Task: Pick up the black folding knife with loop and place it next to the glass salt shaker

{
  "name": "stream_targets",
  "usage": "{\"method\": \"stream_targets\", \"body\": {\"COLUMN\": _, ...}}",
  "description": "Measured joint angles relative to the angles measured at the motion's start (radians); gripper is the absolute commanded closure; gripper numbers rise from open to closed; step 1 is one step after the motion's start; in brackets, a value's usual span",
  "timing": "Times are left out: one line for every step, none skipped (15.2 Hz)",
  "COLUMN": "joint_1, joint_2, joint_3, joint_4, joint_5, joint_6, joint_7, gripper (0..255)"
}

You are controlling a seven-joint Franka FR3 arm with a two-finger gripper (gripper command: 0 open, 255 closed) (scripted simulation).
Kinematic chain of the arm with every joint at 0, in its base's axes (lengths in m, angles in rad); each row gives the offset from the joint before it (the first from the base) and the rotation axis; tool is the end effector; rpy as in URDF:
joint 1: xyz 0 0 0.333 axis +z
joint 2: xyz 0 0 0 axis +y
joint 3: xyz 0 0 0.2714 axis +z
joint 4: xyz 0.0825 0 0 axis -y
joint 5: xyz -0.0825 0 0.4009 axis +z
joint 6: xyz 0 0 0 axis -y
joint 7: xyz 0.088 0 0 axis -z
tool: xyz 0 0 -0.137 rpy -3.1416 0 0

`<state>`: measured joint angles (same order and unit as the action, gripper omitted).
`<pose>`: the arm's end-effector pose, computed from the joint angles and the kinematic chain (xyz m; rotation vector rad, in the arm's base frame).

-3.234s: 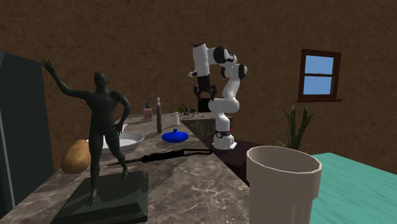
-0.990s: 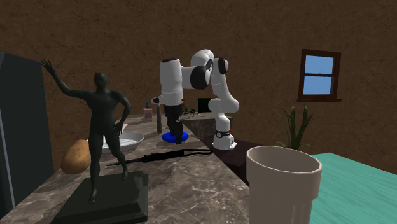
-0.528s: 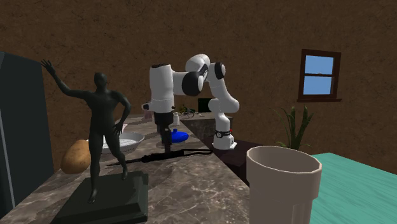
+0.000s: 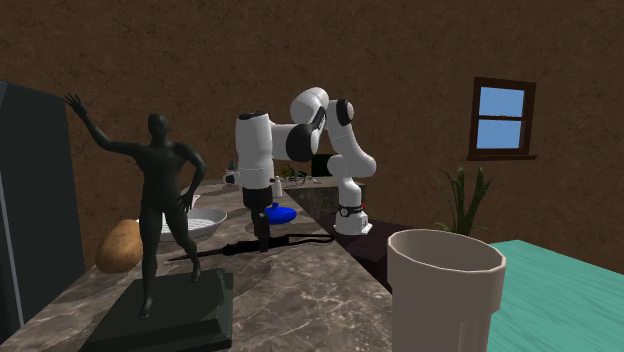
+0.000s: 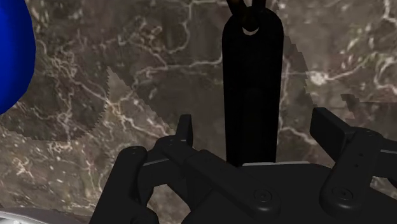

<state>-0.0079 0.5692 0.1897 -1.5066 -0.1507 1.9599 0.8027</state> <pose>0.6723 0.0971 0.2546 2.9330 -0.8756 -0.1172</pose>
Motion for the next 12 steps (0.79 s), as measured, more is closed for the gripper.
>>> {"method": "stream_targets", "body": {"joint_1": 0.0, "joint_2": 0.0, "joint_3": 0.0, "joint_4": -0.001, "joint_5": 0.0, "joint_6": 0.001, "joint_7": 0.0, "gripper": 0}}
{"method": "stream_targets", "body": {"joint_1": 0.0, "joint_2": 0.0, "joint_3": 0.0, "joint_4": -0.001, "joint_5": 0.0, "joint_6": 0.001, "joint_7": 0.0, "gripper": 0}}
{"method": "stream_targets", "body": {"joint_1": 0.0, "joint_2": 0.0, "joint_3": 0.0, "joint_4": -0.001, "joint_5": 0.0, "joint_6": 0.001, "joint_7": 0.0, "gripper": 0}}
{"method": "stream_targets", "body": {"joint_1": 0.0, "joint_2": 0.0, "joint_3": 0.0, "joint_4": -0.001, "joint_5": 0.0, "joint_6": 0.001, "joint_7": 0.0, "gripper": 255}}
{"method": "stream_targets", "body": {"joint_1": 0.0, "joint_2": 0.0, "joint_3": 0.0, "joint_4": -0.001, "joint_5": 0.0, "joint_6": 0.001, "joint_7": 0.0, "gripper": 255}}
{"method": "stream_targets", "body": {"joint_1": 0.0, "joint_2": 0.0, "joint_3": 0.0, "joint_4": -0.001, "joint_5": 0.0, "joint_6": 0.001, "joint_7": 0.0, "gripper": 255}}
{"method": "stream_targets", "body": {"joint_1": 0.0, "joint_2": 0.0, "joint_3": 0.0, "joint_4": -0.002, "joint_5": 0.0, "joint_6": 0.001, "joint_7": 0.0, "gripper": 255}}
{"method": "stream_targets", "body": {"joint_1": 0.0, "joint_2": 0.0, "joint_3": 0.0, "joint_4": -0.002, "joint_5": 0.0, "joint_6": 0.001, "joint_7": 0.0, "gripper": 255}}
{"method": "stream_targets", "body": {"joint_1": 0.0, "joint_2": 0.0, "joint_3": 0.0, "joint_4": -0.002, "joint_5": 0.0, "joint_6": 0.001, "joint_7": 0.0, "gripper": 255}}
{"method": "stream_targets", "body": {"joint_1": 0.0, "joint_2": 0.0, "joint_3": 0.0, "joint_4": -0.002, "joint_5": 0.0, "joint_6": 0.001, "joint_7": 0.0, "gripper": 255}}
{"method": "stream_targets", "body": {"joint_1": 0.0, "joint_2": 0.0, "joint_3": 0.0, "joint_4": -0.002, "joint_5": 0.0, "joint_6": 0.001, "joint_7": 0.0, "gripper": 255}}
{"method": "stream_targets", "body": {"joint_1": 0.0, "joint_2": 0.0, "joint_3": 0.0, "joint_4": -0.002, "joint_5": 0.0, "joint_6": 0.001, "joint_7": 0.0, "gripper": 255}}
